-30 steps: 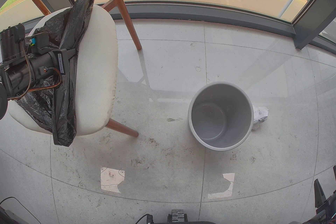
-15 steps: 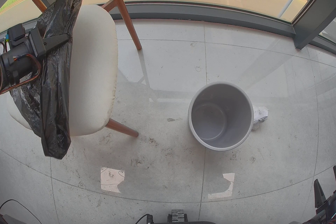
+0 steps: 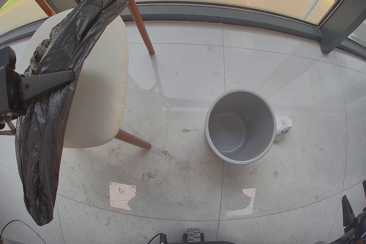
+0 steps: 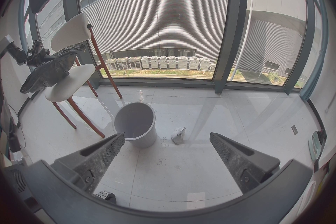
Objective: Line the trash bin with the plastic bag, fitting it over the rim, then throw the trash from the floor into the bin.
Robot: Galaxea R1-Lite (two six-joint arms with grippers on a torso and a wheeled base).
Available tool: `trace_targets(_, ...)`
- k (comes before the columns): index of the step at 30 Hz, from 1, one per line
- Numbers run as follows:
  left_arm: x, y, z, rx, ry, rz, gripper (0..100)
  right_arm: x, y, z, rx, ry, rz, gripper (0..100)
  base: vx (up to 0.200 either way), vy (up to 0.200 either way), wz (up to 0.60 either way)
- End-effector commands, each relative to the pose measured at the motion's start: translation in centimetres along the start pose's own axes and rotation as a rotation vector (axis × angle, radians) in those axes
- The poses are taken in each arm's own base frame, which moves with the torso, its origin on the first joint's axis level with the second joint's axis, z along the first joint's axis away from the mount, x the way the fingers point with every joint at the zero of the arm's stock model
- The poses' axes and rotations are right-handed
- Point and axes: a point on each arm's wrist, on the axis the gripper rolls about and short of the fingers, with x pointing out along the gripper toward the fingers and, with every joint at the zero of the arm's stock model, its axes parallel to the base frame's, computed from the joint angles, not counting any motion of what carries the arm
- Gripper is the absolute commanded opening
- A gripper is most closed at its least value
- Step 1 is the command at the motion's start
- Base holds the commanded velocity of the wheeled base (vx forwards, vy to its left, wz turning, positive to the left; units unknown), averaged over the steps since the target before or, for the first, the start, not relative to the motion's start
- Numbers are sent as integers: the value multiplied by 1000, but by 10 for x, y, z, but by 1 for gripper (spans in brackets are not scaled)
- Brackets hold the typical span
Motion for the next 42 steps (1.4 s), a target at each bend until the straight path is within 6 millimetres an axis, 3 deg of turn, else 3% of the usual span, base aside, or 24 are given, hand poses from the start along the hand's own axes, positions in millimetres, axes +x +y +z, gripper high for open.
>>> trace_targets(1, -1, -5, -4, 7, 20, -39, 0, -1, 1, 68, 91, -152, 128, 100, 0, 0, 0)
trace_targets(2, 1, -5, -5, 6, 32, -57, 0, 13, 1, 77, 104, -89, 170, 100, 0, 0, 0)
trace_targets(4, 1, -5, -5, 6, 32, -57, 0, 13, 1, 77, 104, -89, 170, 100, 0, 0, 0)
trace_targets(5, 17, 1, -6, -22, 85, -107, 0, 25, 3, 110, 215, -58, 378, 100, 0, 0, 0)
trace_targets(6, 23, 2, -6, -21, 97, -127, 0, 32, 6, 123, 273, -33, 433, 100, 0, 0, 0)
trace_targets(10, 47, 12, -3, -13, 124, -185, 0, 71, 25, 169, 470, 76, 474, 100, 0, 0, 0)
trace_targets(13, 65, 15, -5, -9, 149, -233, 0, 91, 35, 186, 585, 133, 488, 100, 0, 0, 0)
trace_targets(17, 85, 16, -11, -7, 180, -286, 0, 121, 52, 182, 584, 257, 558, 100, 0, 0, 0)
trace_targets(19, 88, 15, -13, -7, 187, -298, 0, 126, 55, 182, 581, 278, 587, 100, 0, 0, 0)
trace_targets(22, 105, 9, -23, -21, 218, -322, 0, 150, 77, 187, 579, 350, 738, 100, 0, 0, 0)
trace_targets(24, 111, 7, -26, -24, 216, -310, 0, 156, 82, 186, 576, 368, 754, 100, 0, 0, 0)
trace_targets(28, 140, -4, -41, -37, 207, -255, 0, 180, 111, 178, 569, 408, 815, 100, 0, 0, 0)
trace_targets(33, 147, -5, -42, -31, 199, -263, 0, 201, 138, 177, 593, 391, 871, 100, 0, 0, 0)
trace_targets(42, 150, -6, -46, -36, 208, -261, 0, 228, 164, 178, 599, 392, 896, 100, 0, 0, 0)
